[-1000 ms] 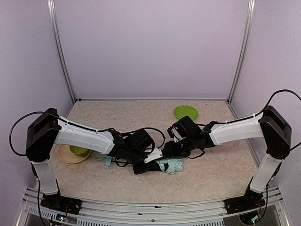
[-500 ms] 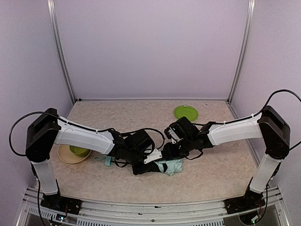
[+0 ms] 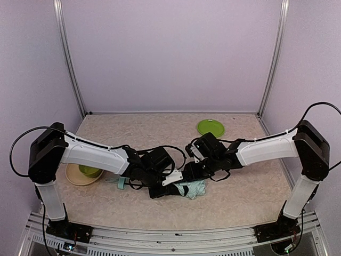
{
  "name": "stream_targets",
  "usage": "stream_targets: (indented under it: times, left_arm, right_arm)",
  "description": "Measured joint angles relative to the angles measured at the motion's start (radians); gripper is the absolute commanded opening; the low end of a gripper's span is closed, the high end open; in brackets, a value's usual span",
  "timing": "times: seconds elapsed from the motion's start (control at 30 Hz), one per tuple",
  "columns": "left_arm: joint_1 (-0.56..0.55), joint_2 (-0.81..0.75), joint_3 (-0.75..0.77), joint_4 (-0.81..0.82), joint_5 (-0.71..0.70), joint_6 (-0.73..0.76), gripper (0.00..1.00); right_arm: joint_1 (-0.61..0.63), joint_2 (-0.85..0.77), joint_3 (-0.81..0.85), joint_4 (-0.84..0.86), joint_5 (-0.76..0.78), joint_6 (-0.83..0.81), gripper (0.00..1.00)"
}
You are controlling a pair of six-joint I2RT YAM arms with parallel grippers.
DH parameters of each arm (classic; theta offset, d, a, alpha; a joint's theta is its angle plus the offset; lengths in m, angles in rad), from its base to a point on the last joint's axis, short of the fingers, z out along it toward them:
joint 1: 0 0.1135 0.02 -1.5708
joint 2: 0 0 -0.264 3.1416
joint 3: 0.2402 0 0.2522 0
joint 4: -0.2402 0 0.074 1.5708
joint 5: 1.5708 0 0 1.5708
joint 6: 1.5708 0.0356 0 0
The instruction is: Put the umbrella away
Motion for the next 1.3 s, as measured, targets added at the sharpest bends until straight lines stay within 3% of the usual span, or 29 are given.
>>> stream_targets:
  times: [0.27,0.47,1.0,1.3]
  left_arm:
    - [-0.002,-0.006,0.0,-0.011,0.0,0.006,0.0]
    - [-0.001,-0.007,-0.002,-0.01,0.002,0.008,0.0]
    - [-0.002,-0.01,-0.012,0.0,0.0,0.01,0.0]
    - [-0.005,-0.013,-0.018,0.012,0.005,0.007,0.0]
  right_arm:
    - [0.0,-0.064,-0.107,0.171,-0.048,0.022,0.47]
    - [0.0,-0.074,-0.12,0.18,-0.075,0.032,0.45]
    - [0.008,-0.043,-0.105,0.227,-0.195,0.071,0.0]
    - [0.007,-0.072,-0.196,0.37,-0.285,0.156,0.0]
